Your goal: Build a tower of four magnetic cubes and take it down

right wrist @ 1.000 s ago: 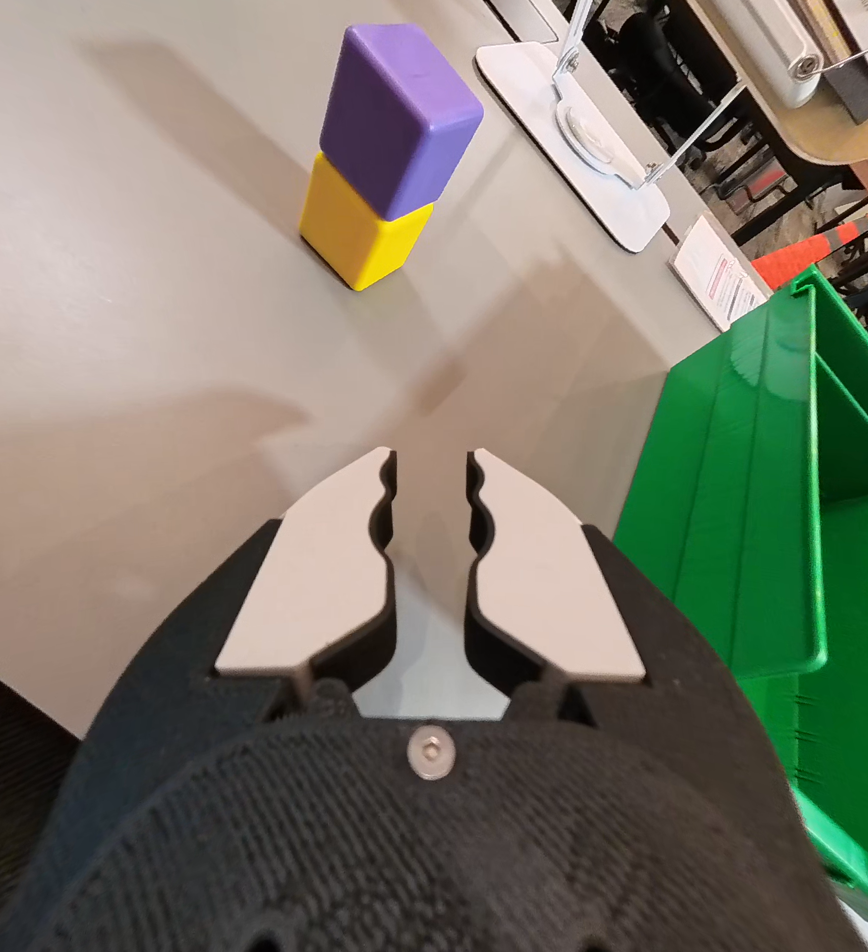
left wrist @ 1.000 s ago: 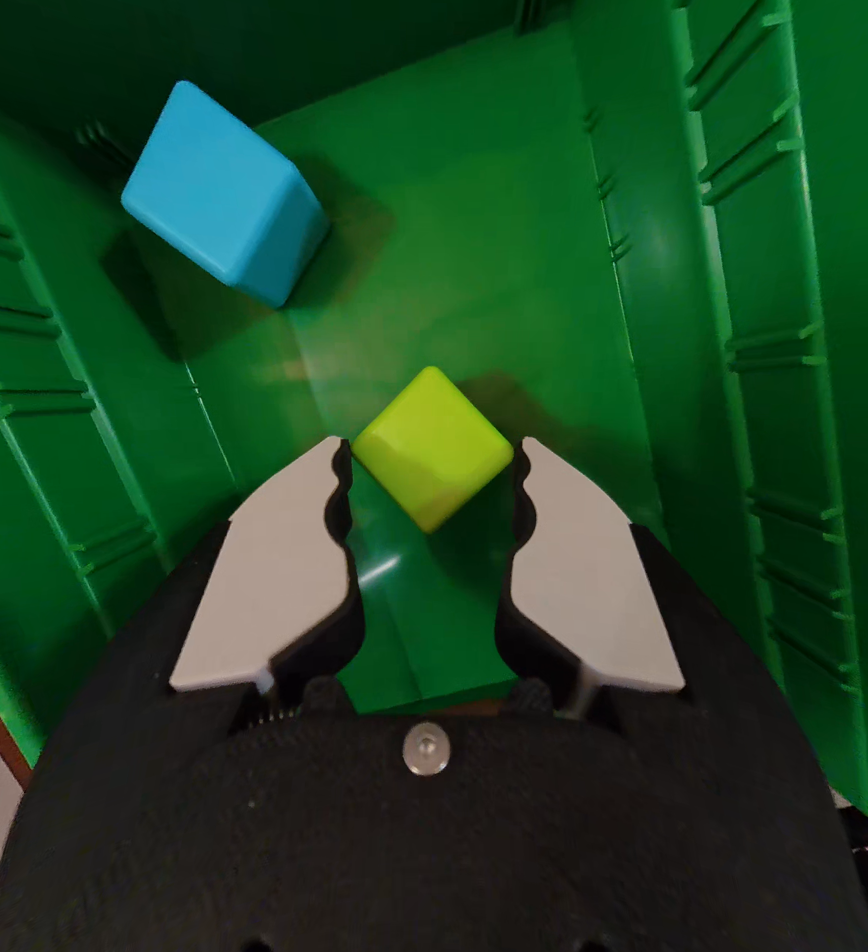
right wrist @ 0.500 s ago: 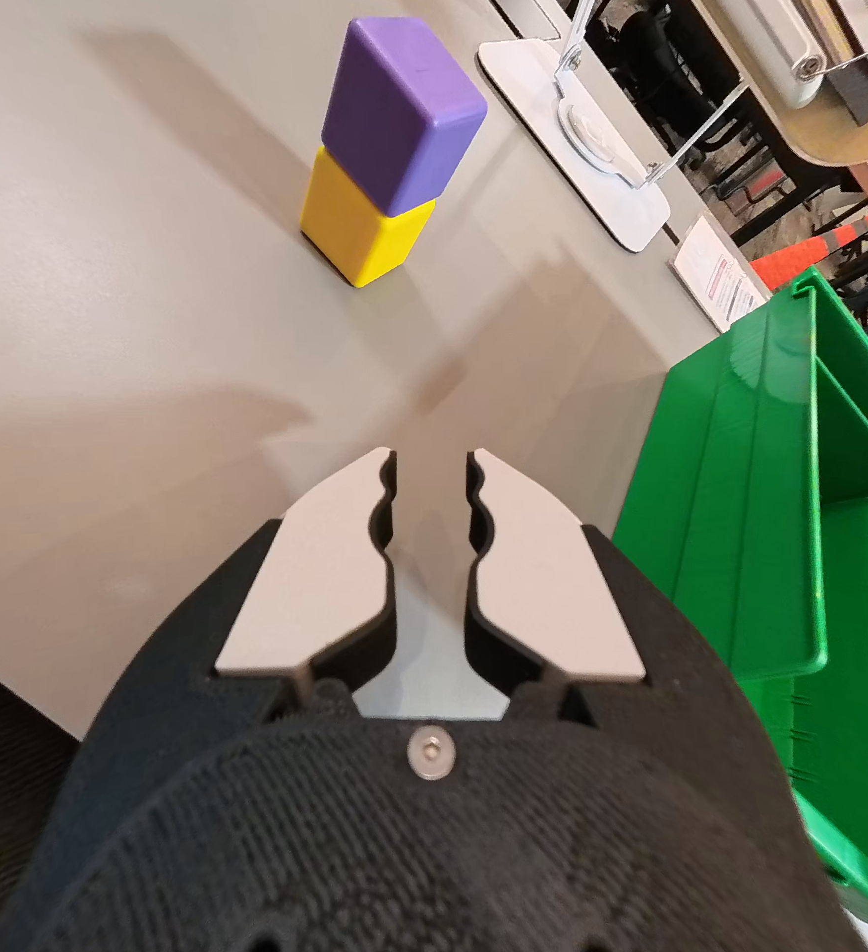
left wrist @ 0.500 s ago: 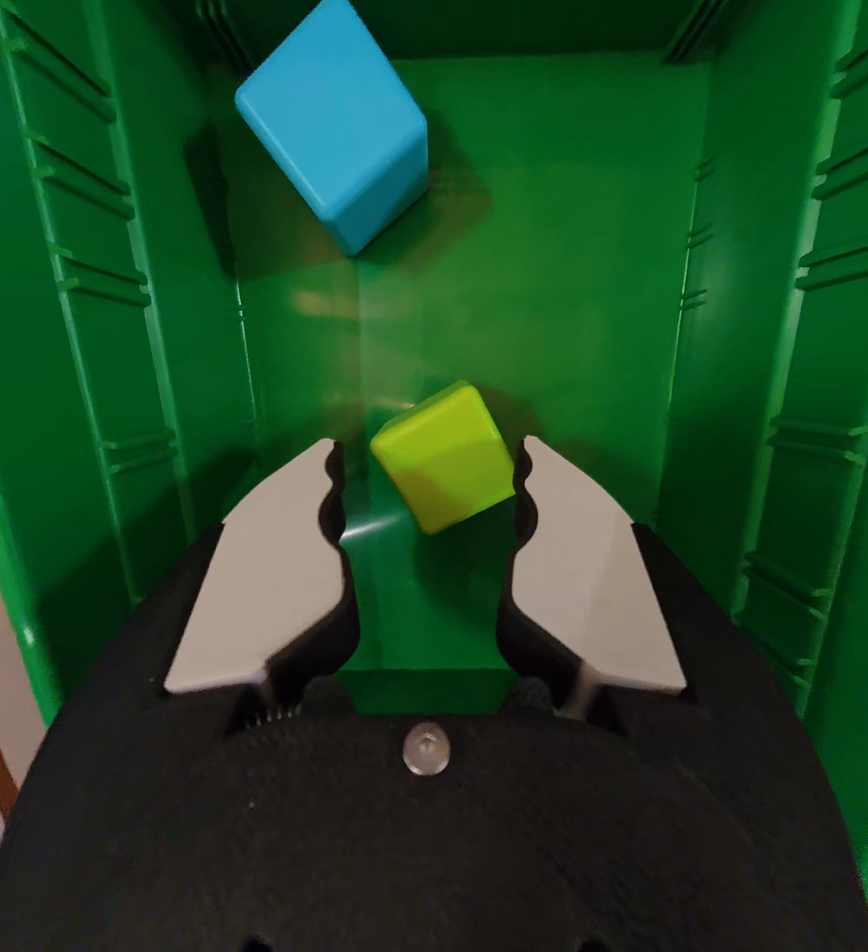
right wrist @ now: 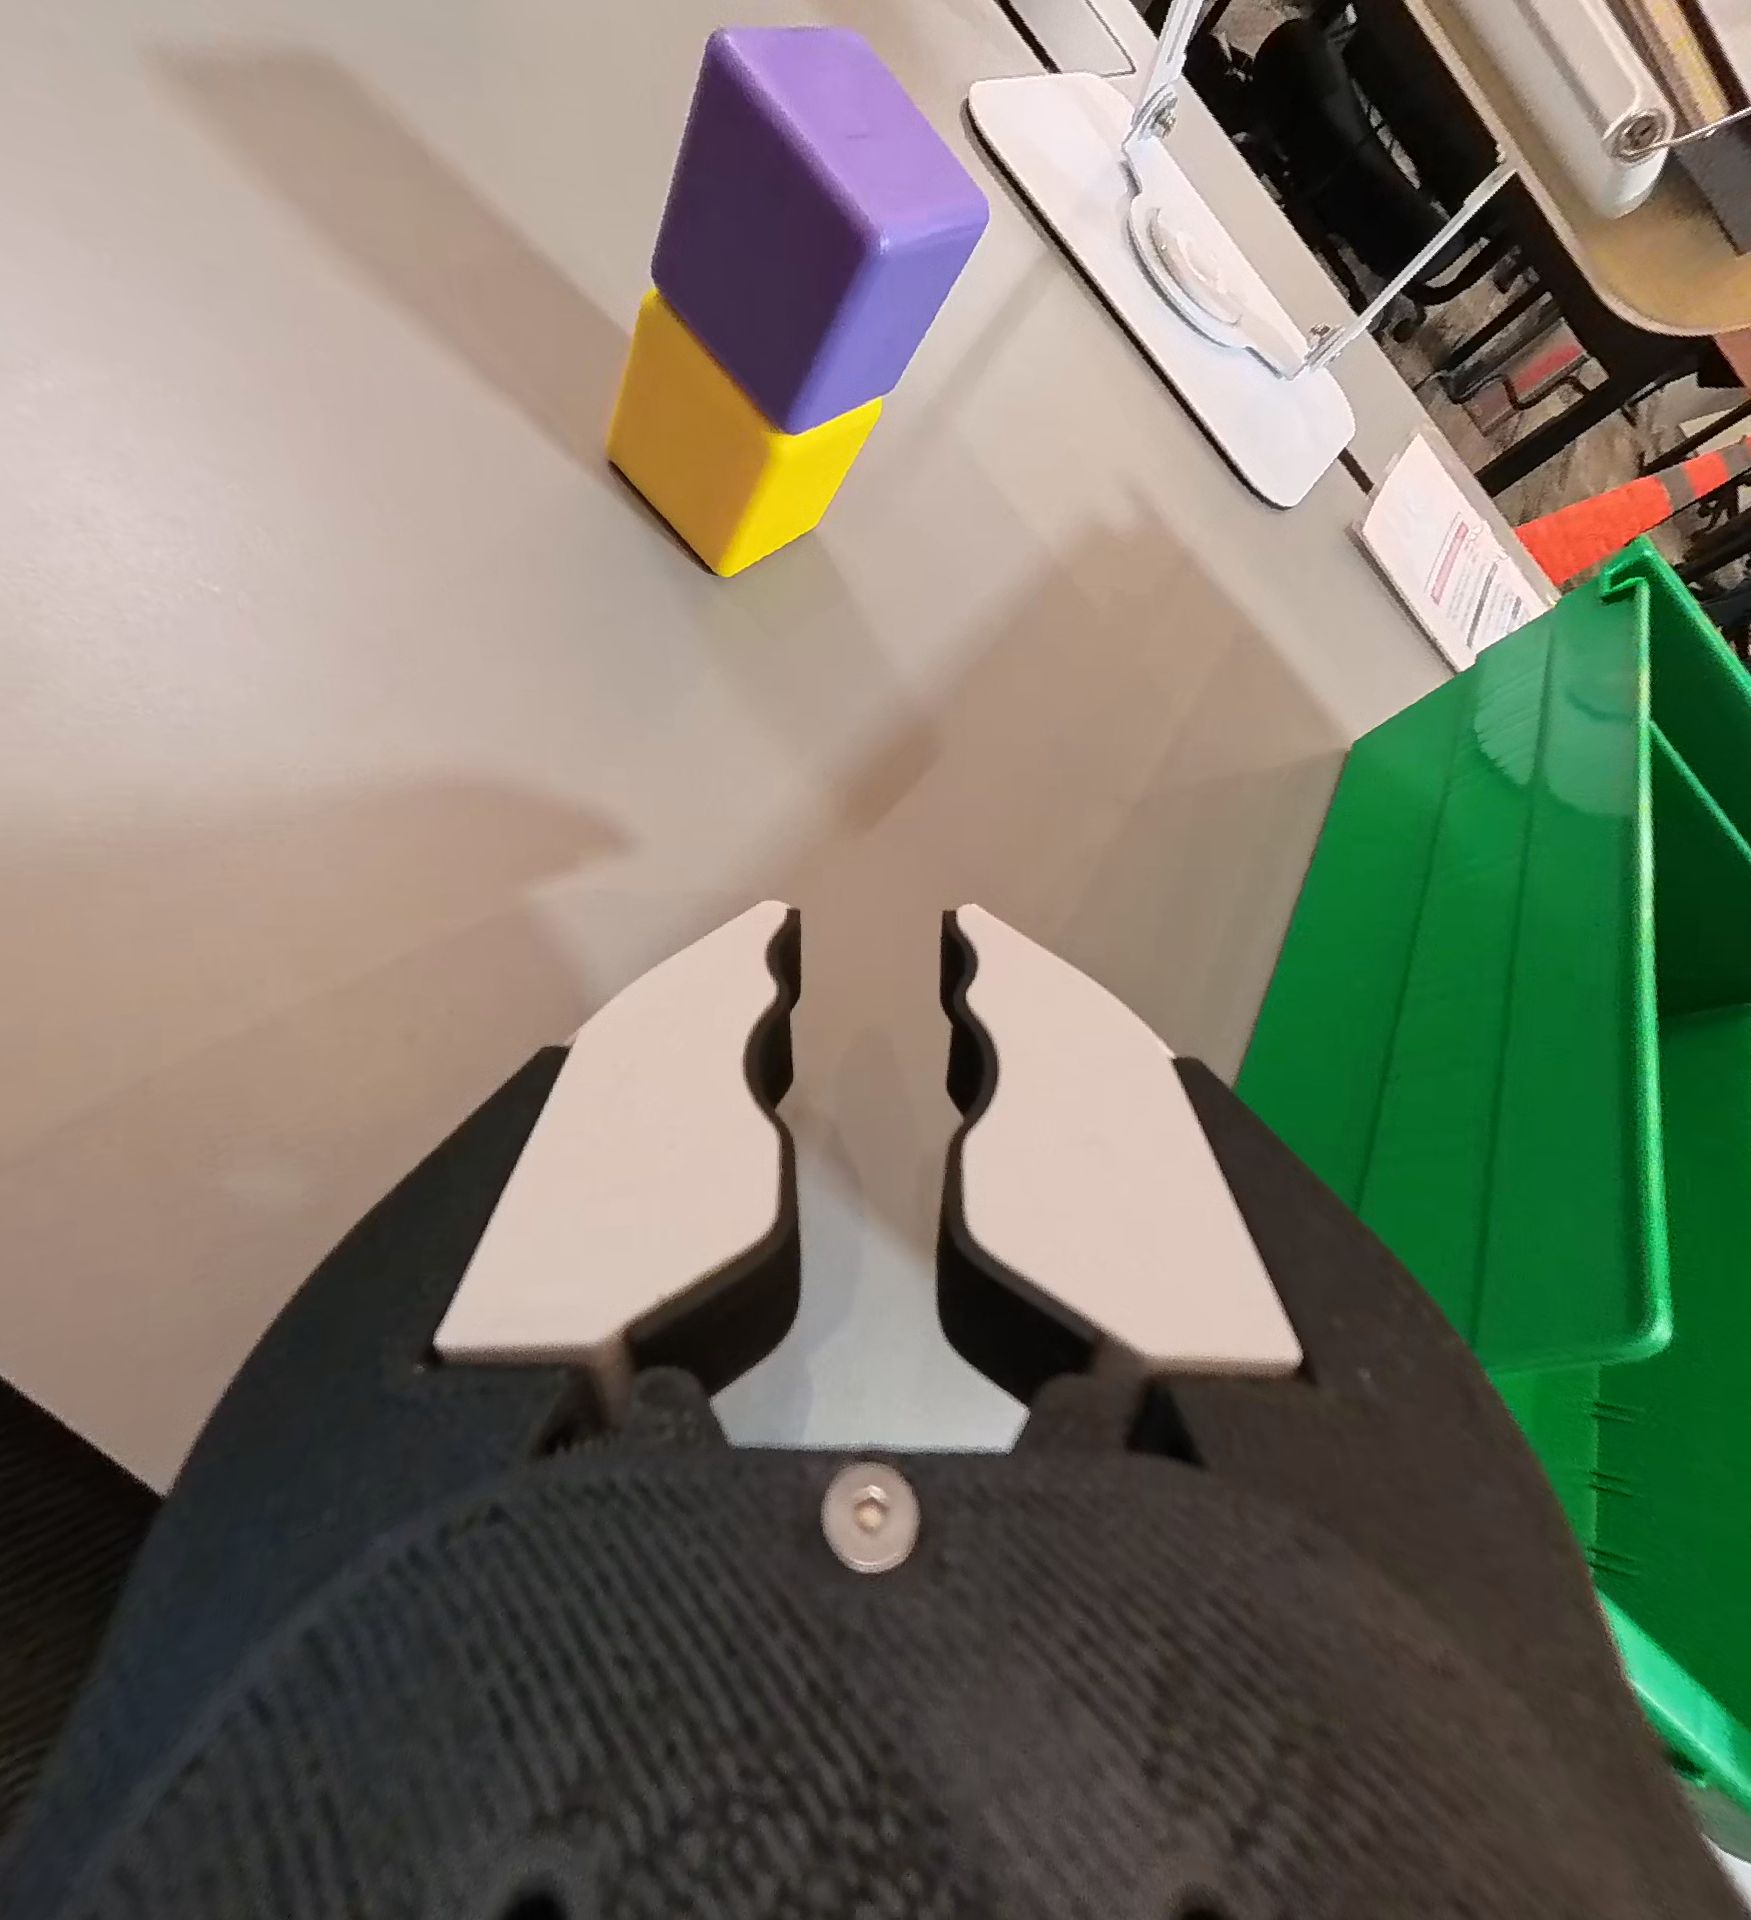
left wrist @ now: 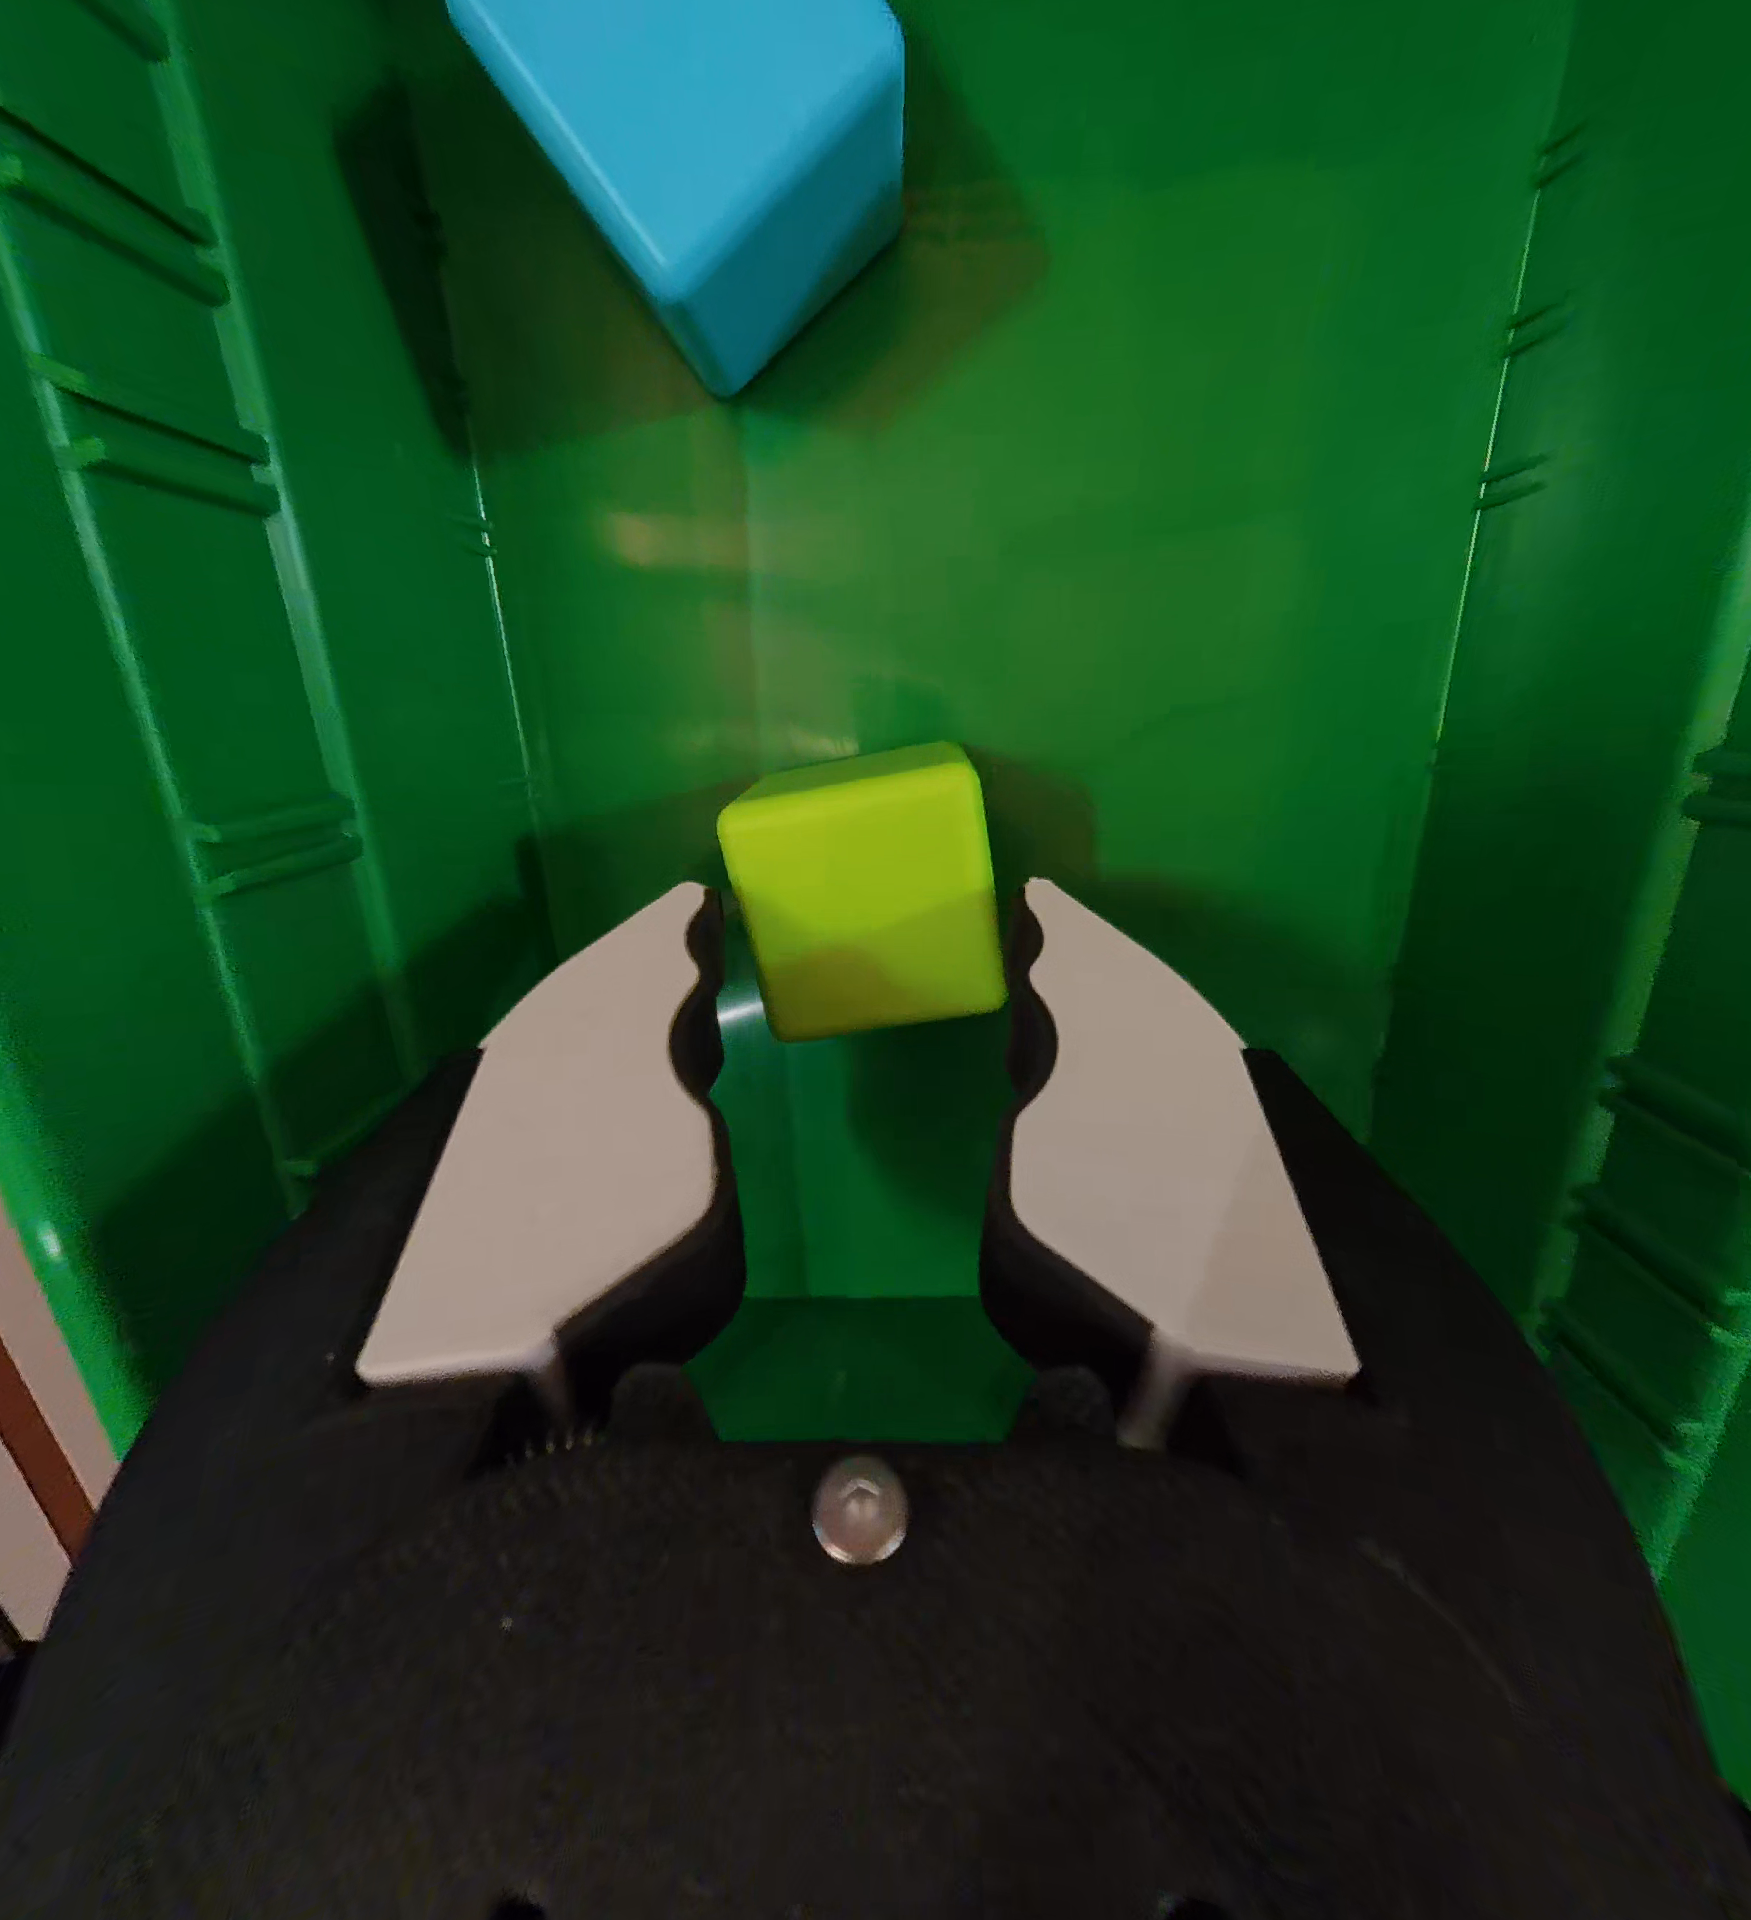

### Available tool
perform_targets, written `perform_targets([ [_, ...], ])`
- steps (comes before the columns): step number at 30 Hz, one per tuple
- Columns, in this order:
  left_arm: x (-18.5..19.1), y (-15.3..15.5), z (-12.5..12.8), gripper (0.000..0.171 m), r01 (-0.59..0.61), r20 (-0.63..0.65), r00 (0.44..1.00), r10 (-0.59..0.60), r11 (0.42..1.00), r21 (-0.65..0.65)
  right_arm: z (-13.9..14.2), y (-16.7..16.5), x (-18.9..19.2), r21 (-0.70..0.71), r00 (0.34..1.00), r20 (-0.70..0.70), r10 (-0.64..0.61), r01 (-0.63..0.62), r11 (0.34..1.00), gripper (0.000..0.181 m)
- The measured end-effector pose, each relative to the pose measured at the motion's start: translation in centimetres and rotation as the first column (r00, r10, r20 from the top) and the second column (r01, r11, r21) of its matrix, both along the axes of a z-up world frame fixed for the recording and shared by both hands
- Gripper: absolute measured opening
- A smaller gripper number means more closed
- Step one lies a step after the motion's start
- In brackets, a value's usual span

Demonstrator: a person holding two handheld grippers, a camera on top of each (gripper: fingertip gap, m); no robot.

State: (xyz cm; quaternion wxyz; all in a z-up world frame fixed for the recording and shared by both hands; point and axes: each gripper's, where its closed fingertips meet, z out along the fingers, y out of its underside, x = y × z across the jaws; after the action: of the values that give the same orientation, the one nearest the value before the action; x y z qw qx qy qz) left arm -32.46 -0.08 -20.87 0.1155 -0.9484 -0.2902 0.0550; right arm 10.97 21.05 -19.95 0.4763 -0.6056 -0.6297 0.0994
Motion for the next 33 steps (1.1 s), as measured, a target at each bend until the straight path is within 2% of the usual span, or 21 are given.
perform_targets([
  [3,-0.1,0.1,-0.1,0.052,0.002,0.002,1.0,-0.002,1.0,0.014,0.0,0.0,0.0,0.002,1.0,0.0,0.001,-0.001,1.0,0.026],
  [5,-0.6,0.6,0.8,0.049,0.016,-0.029,0.999,-0.015,0.998,0.057,0.0,0.0,0.0,0.002,1.0,0.001,0.001,-0.001,1.0,0.026],
  [13,1.2,2.3,8.2,0.049,0.175,-0.136,0.979,-0.15,0.963,0.204,-0.1,0.0,0.0,0.007,1.0,0.005,-0.001,0.001,1.0,0.026],
  [16,4.2,4.5,11.7,0.049,0.304,-0.182,0.948,-0.26,0.909,0.286,-0.1,0.1,0.4,0.01,1.0,0.01,-0.011,0.011,1.0,0.026],
  [19,8.4,8.3,15.3,0.049,0.442,-0.218,0.897,-0.384,0.792,0.422,-0.1,0.2,1.2,0.013,0.999,0.009,-0.036,0.036,0.999,0.026],
  [22,14.3,12.5,17.4,0.049,0.602,-0.247,0.783,-0.571,0.595,0.533,0.0,0.5,2.4,0.01,0.997,0.003,-0.074,0.074,0.997,0.026],
  [24,18.6,14.7,17.3,0.049,0.71,-0.268,0.653,-0.709,0.449,0.542,-0.1,0.7,3.2,0.007,0.995,0.003,-0.1,0.1,0.995,0.026],
  [26,22.6,16.1,16.0,0.049,0.815,-0.286,0.491,-0.823,0.317,0.486,-0.1,0.7,4.1,0.009,0.992,0.006,-0.123,0.123,0.992,0.026],
  [27,24.1,16.8,15.1,0.049,0.855,-0.299,0.424,-0.855,0.269,0.443,-0.1,0.7,4.6,0.011,0.991,0.006,-0.135,0.135,0.991,0.026],
  [30,27.2,19.8,13.2,0.049,0.91,-0.334,0.321,-0.886,0.191,0.368,-0.1,0.8,6.0,0.019,0.985,0.007,-0.174,0.174,0.985,0.026],
  [31,28.6,20.3,12.6,0.049,0.917,-0.317,0.267,-0.91,0.139,0.374,-0.1,0.8,6.5,0.021,0.982,0.008,-0.187,0.187,0.982,0.026],
  [33,31.4,20.3,11.4,0.049,0.923,-0.303,0.122,-0.945,-0.004,0.384,-0.1,0.8,7.5,0.022,0.976,0.009,-0.216,0.215,0.976,0.026],
])
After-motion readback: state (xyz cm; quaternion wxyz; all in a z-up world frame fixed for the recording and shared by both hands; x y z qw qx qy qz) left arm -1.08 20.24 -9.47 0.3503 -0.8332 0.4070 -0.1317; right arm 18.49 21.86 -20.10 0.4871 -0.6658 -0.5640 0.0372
